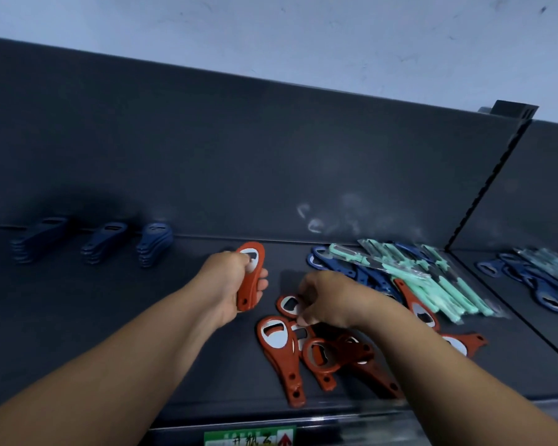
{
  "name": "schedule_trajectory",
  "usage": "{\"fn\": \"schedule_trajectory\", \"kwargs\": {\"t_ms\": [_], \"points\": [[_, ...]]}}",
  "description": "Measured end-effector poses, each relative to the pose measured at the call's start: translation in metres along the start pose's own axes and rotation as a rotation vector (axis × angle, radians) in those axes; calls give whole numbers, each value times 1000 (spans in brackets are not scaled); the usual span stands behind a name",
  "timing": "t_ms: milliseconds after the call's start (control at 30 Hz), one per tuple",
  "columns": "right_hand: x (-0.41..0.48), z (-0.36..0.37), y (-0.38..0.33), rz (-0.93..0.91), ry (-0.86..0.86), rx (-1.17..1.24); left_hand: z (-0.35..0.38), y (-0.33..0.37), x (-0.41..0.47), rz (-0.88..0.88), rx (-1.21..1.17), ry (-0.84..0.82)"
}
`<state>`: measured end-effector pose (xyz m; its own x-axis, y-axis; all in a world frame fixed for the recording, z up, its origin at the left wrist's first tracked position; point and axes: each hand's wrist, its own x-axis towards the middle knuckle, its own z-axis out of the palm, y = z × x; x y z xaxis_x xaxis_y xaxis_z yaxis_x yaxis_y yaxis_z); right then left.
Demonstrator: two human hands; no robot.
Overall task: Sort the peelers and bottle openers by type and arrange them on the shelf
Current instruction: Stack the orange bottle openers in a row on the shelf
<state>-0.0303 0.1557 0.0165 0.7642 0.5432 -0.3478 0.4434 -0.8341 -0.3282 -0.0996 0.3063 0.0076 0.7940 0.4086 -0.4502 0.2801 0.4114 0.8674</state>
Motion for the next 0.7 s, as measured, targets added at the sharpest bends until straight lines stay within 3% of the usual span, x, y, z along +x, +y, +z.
{"fn": "schedule_trajectory", "kwargs": {"t_ms": [133,333,433,533,700], "points": [[6,0,-5,-14,-4,19,-4,2,1,-111,-17,-3],[13,-2,1,-48,32,29,-9,4,3,-123,-59,-27],[12,-8,2,-61,96,372,-13,3,4,-109,-66,-43],[7,-11,-13,-108,8,853,-14,3,6,-97,-43,-78],[8,-7,-38,-150,18,892,-11,5,3,-89,29,-234]]}}
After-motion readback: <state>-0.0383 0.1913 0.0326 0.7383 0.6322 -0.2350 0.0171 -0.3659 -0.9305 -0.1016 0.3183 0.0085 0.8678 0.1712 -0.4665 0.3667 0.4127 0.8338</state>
